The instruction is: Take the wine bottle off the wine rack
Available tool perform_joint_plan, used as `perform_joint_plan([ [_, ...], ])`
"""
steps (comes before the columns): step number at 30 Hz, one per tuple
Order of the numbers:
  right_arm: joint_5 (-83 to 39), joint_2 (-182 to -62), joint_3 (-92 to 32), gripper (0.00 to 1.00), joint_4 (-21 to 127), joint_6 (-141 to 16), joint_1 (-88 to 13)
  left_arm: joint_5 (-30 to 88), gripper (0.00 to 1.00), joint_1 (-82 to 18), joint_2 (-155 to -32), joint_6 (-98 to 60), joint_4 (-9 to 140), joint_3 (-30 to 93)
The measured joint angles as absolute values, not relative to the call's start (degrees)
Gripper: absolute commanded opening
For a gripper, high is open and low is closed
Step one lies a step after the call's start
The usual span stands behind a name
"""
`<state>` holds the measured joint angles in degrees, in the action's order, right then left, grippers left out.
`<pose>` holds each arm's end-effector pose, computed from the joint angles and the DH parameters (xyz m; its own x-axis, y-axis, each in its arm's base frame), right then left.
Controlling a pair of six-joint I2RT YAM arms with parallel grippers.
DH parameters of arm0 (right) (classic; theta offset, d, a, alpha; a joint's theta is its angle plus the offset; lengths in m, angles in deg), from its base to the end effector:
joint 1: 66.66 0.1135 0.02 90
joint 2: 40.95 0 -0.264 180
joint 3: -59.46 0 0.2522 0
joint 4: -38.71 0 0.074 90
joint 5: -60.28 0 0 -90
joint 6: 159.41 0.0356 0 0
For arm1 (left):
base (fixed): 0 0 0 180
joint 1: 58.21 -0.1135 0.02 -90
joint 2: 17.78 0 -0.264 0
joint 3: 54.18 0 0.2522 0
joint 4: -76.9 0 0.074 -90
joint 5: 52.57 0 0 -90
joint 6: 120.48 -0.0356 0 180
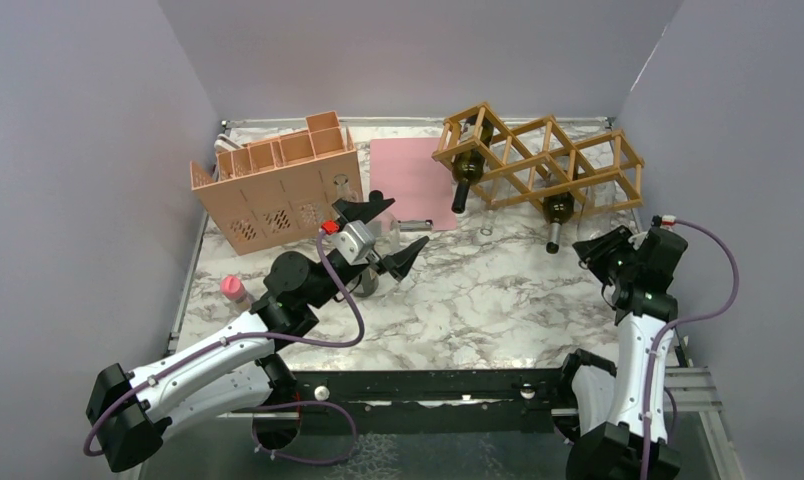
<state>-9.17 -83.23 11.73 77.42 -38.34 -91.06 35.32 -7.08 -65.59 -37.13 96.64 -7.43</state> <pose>0.1559 -0.0570 0.2562 -0.3661 0.6967 -0.6169 0.3601 0.7173 0.5964 0.1236 -0.1555 0.3395 0.2923 -0.1782 -0.9396 0.7713 0.6248 0.1214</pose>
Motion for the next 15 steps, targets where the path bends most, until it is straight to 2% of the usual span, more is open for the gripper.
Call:
perform_joint_plan([
  [15, -9.9, -81.1, 2.0, 0.01, 92.5, -38.1, -91.0, 35.4, 0.95, -6.3, -65.6, -37.2, 96.6, -7.4],
])
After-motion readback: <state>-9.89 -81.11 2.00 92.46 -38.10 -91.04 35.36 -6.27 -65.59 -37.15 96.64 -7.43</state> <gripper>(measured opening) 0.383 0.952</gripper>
